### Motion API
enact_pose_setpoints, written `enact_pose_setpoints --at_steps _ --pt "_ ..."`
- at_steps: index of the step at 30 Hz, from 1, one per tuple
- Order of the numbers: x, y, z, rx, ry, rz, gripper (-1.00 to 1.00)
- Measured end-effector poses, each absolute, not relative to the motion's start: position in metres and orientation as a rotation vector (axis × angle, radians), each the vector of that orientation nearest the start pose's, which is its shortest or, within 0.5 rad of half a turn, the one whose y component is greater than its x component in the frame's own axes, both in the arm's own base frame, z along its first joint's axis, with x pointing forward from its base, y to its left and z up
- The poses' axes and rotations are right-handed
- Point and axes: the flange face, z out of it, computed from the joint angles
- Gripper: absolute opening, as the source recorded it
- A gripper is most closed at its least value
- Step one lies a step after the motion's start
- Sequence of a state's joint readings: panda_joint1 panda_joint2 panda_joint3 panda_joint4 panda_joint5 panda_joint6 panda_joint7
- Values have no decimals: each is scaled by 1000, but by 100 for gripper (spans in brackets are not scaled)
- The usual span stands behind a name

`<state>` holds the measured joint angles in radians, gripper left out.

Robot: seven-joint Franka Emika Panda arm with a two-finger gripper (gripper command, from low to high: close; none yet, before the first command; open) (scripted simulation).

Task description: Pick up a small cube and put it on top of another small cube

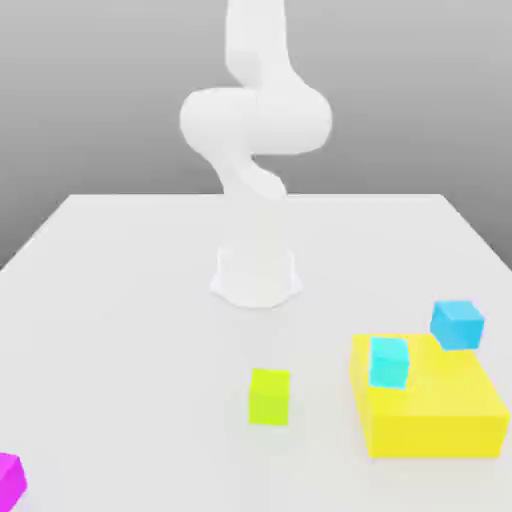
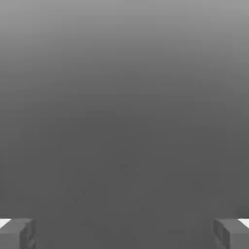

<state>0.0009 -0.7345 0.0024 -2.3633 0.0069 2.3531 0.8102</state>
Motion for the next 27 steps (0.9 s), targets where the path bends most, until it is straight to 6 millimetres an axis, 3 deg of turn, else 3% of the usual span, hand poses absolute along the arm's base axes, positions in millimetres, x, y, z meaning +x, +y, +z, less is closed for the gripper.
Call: enact_pose_setpoints --at_steps 4,9,13,18,20,25,26,27 --pt "411 6 562 -2561 1126 -756 0" --pt "422 12 437 -2655 1203 -527 0" --pt "403 16 336 -2728 1267 -327 0" --pt "345 19 210 -2817 1353 -48 0" --pt "337 20 183 -2826 1363 -12 0" --pt "333 20 139 -2829 1365 0 0" --pt "332 20 134 -2829 1365 0 -100" --pt "332 20 134 -2829 1365 0 -100"
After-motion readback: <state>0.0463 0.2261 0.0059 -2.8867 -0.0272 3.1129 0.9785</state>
